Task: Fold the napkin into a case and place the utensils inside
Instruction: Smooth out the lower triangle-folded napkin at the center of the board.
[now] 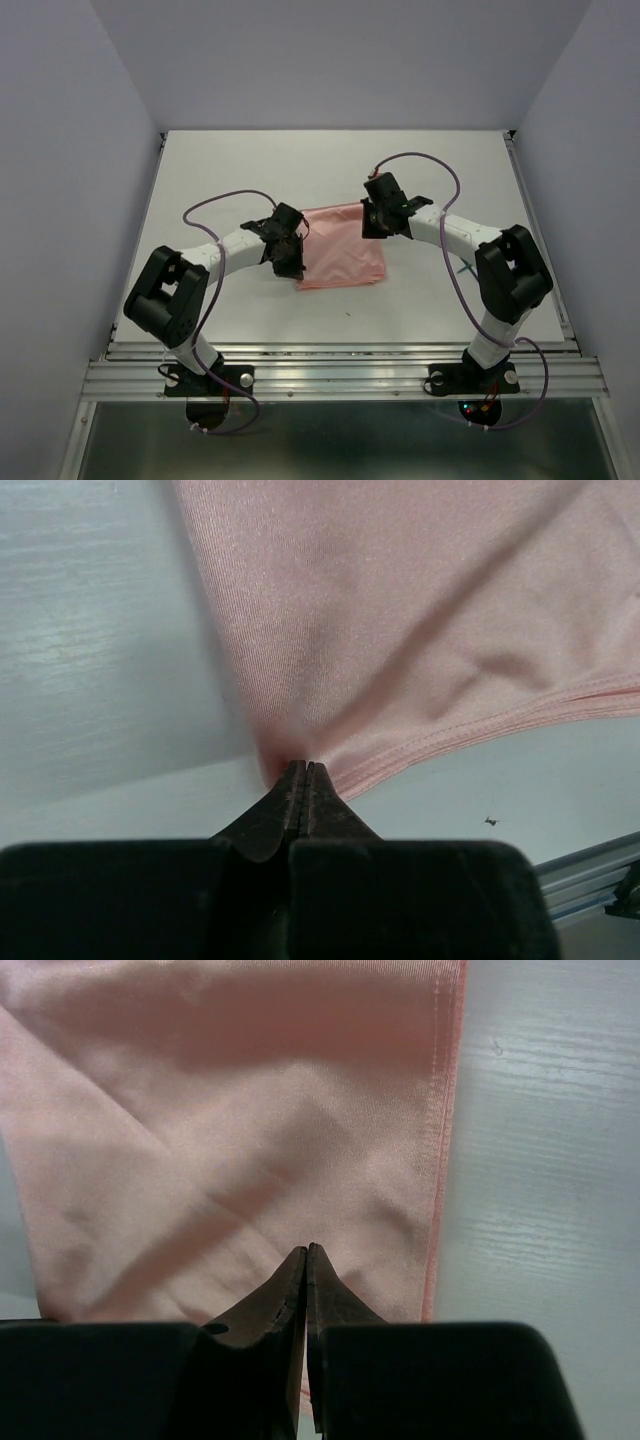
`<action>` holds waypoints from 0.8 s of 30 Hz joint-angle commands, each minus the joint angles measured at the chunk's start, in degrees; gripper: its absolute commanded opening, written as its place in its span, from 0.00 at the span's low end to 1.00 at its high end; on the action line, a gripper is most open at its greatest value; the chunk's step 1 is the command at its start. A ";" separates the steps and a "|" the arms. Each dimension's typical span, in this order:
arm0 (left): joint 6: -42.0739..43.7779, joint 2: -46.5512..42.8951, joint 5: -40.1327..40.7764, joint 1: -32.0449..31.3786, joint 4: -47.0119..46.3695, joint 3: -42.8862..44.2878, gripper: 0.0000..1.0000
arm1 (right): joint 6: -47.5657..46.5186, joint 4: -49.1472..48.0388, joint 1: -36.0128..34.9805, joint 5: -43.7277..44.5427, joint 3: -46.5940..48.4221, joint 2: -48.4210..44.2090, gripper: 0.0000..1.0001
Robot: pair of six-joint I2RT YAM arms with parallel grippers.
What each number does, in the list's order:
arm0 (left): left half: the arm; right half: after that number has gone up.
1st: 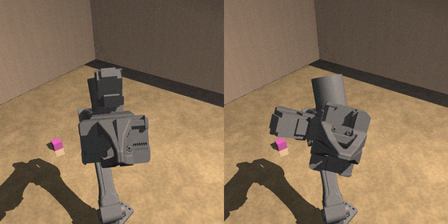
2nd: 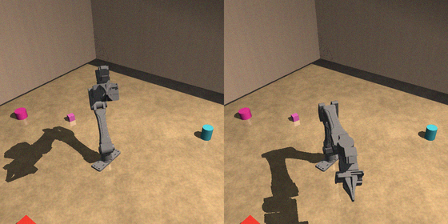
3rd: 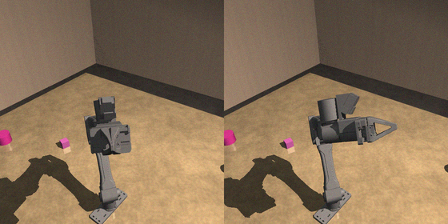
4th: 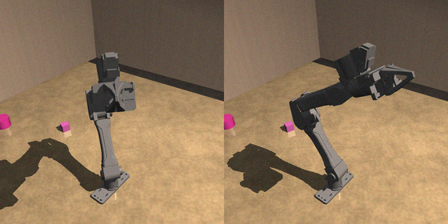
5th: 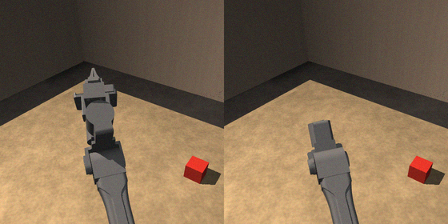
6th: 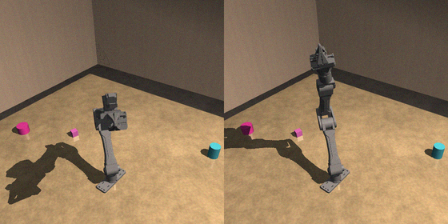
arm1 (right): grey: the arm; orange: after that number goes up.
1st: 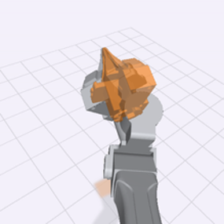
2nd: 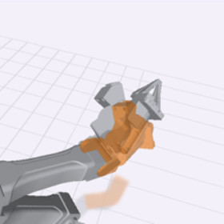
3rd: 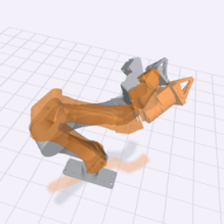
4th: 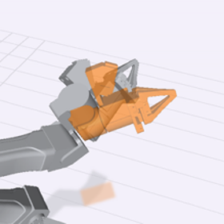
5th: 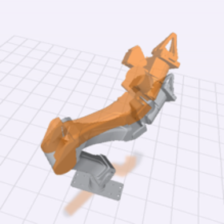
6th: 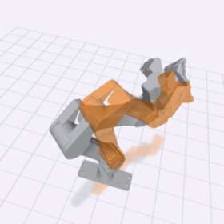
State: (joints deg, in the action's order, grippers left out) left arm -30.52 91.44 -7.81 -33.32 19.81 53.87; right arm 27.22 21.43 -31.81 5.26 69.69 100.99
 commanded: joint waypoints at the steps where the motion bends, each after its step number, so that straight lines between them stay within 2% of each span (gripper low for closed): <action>1: -0.41 1.37 -2.03 -0.34 -1.35 -2.36 0.00 | -0.59 -2.18 0.35 -0.95 2.73 0.61 0.07; 6: 0.20 3.48 -1.07 -0.34 -2.32 -3.94 0.00 | -1.21 -2.45 1.49 -0.16 5.19 3.33 0.07; 12: 0.82 3.13 0.87 -0.34 -0.66 -1.66 0.00 | -2.00 -2.36 3.60 0.02 10.46 7.11 0.07; 20: 3.09 -0.12 1.66 -0.25 5.06 8.87 0.00 | -3.14 -2.18 6.23 0.19 15.82 12.82 0.08; 24: 3.98 3.30 1.75 0.36 4.97 17.13 0.00 | -3.49 -2.18 7.38 0.19 17.58 14.67 0.07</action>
State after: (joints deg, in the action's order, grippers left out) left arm -28.75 94.00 -7.05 -33.30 23.94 63.11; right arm 24.86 20.99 -25.58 5.13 83.66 114.28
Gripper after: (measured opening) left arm 0.025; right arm 0.075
